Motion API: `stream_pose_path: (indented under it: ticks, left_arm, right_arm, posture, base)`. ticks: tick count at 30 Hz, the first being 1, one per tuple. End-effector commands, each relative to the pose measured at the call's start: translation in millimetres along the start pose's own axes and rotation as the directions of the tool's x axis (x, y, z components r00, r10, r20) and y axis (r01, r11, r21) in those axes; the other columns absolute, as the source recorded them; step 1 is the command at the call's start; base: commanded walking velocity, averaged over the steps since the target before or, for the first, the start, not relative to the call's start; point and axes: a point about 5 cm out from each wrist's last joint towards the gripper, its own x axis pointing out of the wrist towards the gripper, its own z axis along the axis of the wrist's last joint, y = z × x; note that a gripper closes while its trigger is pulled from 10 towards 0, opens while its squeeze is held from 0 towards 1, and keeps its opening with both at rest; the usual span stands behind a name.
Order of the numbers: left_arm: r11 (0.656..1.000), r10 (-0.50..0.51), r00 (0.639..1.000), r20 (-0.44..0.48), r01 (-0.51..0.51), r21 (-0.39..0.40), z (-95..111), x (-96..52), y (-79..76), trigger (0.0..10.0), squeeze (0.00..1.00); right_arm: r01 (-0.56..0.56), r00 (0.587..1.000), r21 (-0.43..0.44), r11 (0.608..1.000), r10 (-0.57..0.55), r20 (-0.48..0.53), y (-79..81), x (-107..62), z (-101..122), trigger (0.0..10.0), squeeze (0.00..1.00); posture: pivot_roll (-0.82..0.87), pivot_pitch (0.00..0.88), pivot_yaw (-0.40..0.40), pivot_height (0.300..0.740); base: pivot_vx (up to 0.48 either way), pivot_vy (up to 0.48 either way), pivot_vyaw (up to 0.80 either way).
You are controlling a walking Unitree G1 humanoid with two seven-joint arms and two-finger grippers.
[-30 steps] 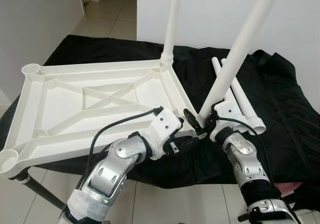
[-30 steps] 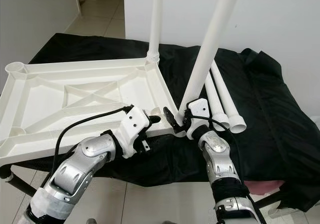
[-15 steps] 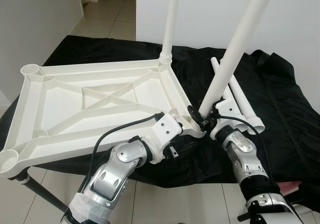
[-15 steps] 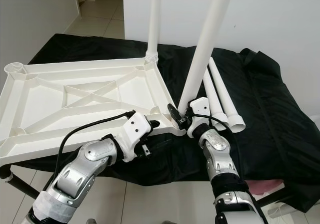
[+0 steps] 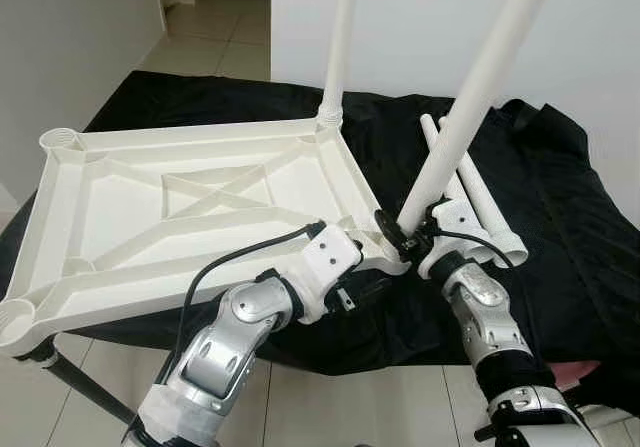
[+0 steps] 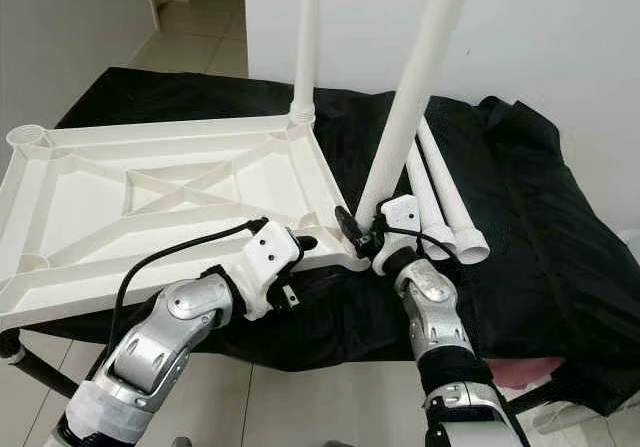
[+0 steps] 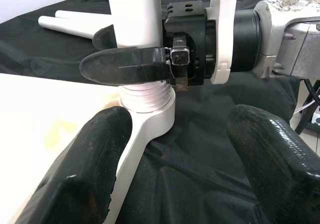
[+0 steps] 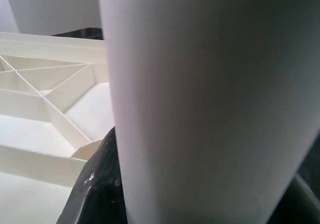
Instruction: Building children table
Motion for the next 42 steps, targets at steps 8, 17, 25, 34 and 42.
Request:
stream_pose_path:
  ticks: [8,17,25,34,42]
  left_arm:
    - [0.996,0.091,0.996,-0.001,-0.091,0.022,0.9,2.7,7.5,10.0,0.00]
    - [0.995,0.096,0.995,-0.001,-0.096,0.019,0.2,1.6,7.7,10.0,0.00]
    - [0.995,0.096,0.995,0.002,-0.096,0.020,0.3,2.7,7.4,10.0,0.00]
    - [0.996,0.091,0.996,0.003,-0.091,0.021,-0.3,3.9,6.1,10.0,0.00]
    - [0.996,0.091,0.996,0.006,-0.091,0.023,0.1,4.5,5.4,10.0,0.00]
  right_arm:
    - [0.079,0.994,0.072,0.994,-0.072,-0.086,1.8,-5.3,-19.7,10.0,0.00]
    - [0.305,0.946,0.074,0.949,-0.294,-0.138,9.3,0.5,-18.6,10.0,0.00]
    - [0.541,0.837,0.078,0.838,-0.526,-0.152,26.6,3.4,-12.5,10.0,0.00]
    - [0.626,0.778,0.089,0.775,-0.613,-0.138,37.2,-0.1,-3.7,10.0,0.00]
    - [0.594,0.805,0.090,0.800,-0.590,-0.068,35.2,-1.3,4.2,10.0,0.00]
  posture:
    - [0.02,0.003,-0.059,0.740]
    - [0.02,0.007,-0.064,0.740]
    - [0.02,0.004,-0.068,0.740]
    - [0.02,0.000,-0.076,0.740]
    - [0.02,0.000,-0.079,0.740]
  base:
    - [0.000,0.000,0.00]
    - [0.000,0.000,0.00]
    - [0.000,0.000,0.00]
    - [0.000,0.000,0.00]
    - [0.000,0.000,0.00]
